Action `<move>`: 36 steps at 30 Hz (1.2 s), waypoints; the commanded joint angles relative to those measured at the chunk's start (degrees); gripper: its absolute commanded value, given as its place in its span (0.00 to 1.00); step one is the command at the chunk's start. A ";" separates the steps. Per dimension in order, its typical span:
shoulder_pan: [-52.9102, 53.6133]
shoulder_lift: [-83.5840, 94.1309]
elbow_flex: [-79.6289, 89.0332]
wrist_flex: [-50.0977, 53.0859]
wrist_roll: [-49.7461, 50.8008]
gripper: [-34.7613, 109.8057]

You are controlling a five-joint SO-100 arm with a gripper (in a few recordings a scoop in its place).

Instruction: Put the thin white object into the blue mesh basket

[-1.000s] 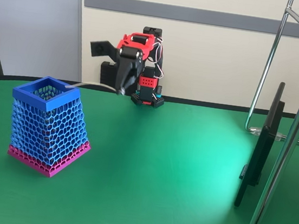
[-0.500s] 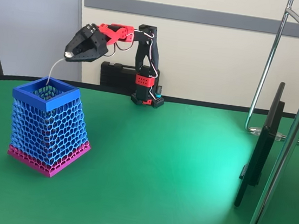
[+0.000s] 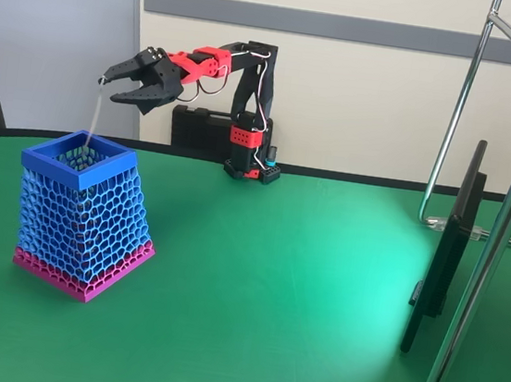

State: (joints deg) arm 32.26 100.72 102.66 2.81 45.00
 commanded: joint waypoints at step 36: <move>-28.83 56.07 48.96 40.78 -53.17 0.24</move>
State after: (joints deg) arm 5.62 152.23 150.56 39.38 -7.47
